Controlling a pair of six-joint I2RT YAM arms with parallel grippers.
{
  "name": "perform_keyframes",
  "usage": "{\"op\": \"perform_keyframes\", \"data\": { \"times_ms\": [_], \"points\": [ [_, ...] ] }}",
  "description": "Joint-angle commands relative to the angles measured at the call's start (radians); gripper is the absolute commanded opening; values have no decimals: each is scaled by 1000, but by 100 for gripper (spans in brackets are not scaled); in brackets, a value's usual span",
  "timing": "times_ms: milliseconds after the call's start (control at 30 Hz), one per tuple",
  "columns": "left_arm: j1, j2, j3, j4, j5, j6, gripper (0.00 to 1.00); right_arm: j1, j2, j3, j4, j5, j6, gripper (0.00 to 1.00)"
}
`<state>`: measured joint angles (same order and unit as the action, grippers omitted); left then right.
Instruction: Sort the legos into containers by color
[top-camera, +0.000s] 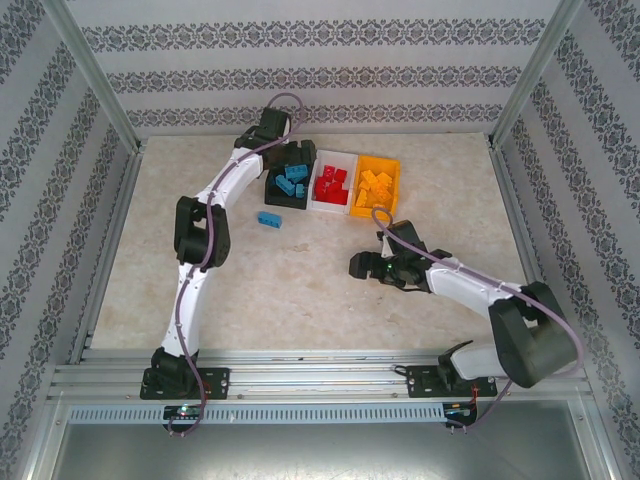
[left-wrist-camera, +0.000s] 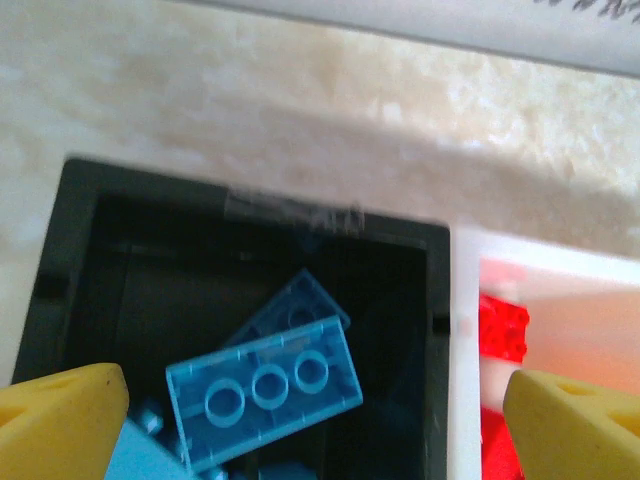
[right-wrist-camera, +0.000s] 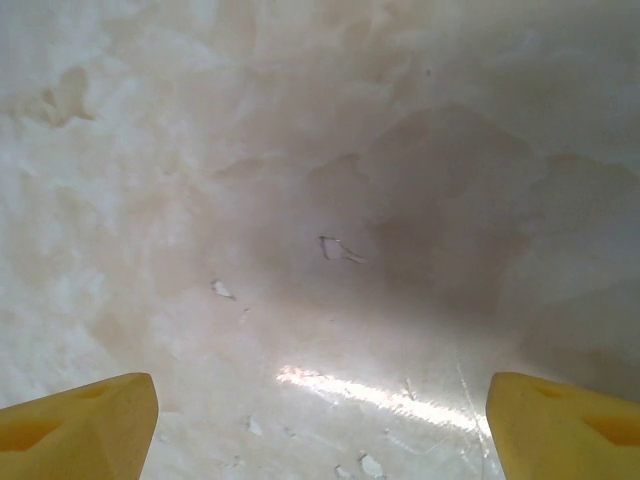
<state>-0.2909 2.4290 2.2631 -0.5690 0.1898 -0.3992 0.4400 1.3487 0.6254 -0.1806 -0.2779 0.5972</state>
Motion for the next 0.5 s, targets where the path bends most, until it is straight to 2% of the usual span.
{"op": "perform_keyframes", "data": {
  "times_ms": [0,233,367,467],
  "points": [
    [-30,-180,-143,61,4,27,100,25,-79,-32,-33,31,25,86],
    [-48,-501,-679,235,-8,-5,100,100,-204,-86,-74,98,69,87],
    [-49,-591,-844,228,-19,25,100,152,-239,-108,-67,132,100,87],
    [-50,-601,-889,181,-37,65,100,181,-239,-103,-68,150,114,87]
  ]
}}
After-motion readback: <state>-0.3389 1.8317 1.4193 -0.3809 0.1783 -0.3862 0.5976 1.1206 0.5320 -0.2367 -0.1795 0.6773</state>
